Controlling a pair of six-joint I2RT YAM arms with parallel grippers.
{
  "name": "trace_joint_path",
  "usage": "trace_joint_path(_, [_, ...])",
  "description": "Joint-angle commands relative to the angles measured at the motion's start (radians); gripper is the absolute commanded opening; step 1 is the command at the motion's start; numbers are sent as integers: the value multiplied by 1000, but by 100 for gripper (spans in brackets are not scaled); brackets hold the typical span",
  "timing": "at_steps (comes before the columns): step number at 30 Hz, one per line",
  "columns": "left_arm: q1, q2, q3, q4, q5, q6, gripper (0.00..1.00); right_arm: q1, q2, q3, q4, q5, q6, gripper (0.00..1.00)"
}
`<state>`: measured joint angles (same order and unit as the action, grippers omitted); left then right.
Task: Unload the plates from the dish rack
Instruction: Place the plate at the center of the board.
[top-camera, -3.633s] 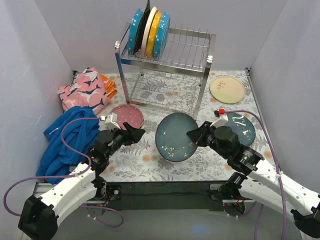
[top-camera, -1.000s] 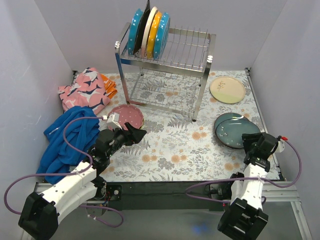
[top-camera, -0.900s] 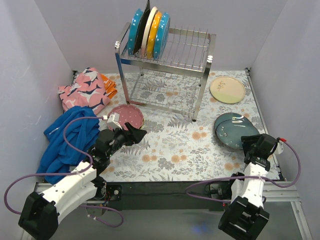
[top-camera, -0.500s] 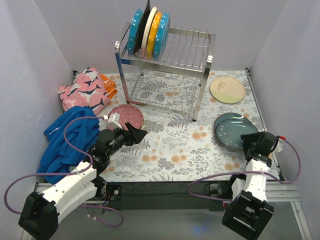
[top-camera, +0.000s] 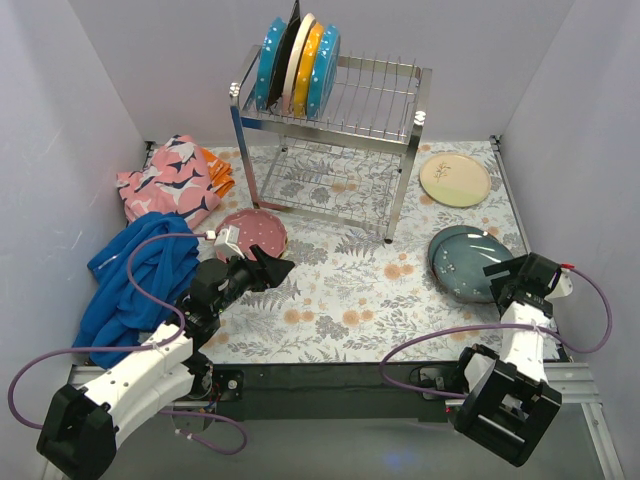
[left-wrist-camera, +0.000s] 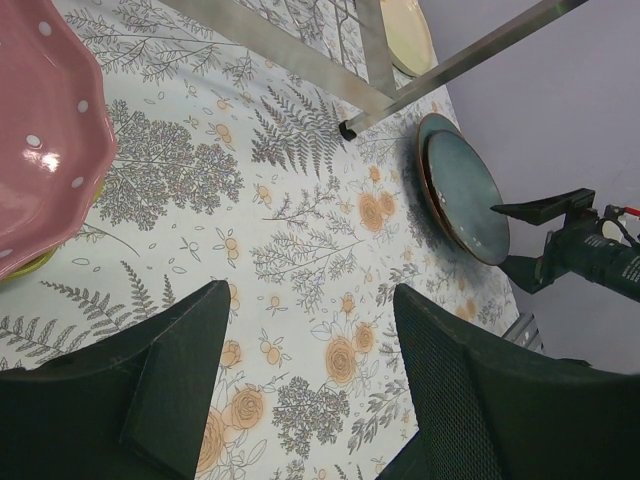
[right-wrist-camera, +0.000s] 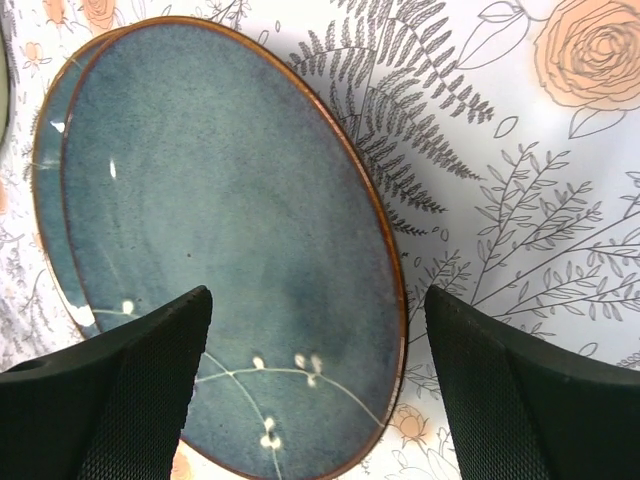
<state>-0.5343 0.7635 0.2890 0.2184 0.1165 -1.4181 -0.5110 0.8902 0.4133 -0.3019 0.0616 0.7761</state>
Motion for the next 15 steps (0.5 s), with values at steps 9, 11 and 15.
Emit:
trace_joint_path(9, [-4,-6,2,12,-9,11,65,-4,33,-27,144,-43,-70,74])
trace_joint_path(11, [-4,-7,4,9,-15,11,65,-1,39,-36,181,-51,-70,72])
trace_joint_path(15, [-4,-1,6,7,-17,11,65,6,76,-33,205,-52,-74,70])
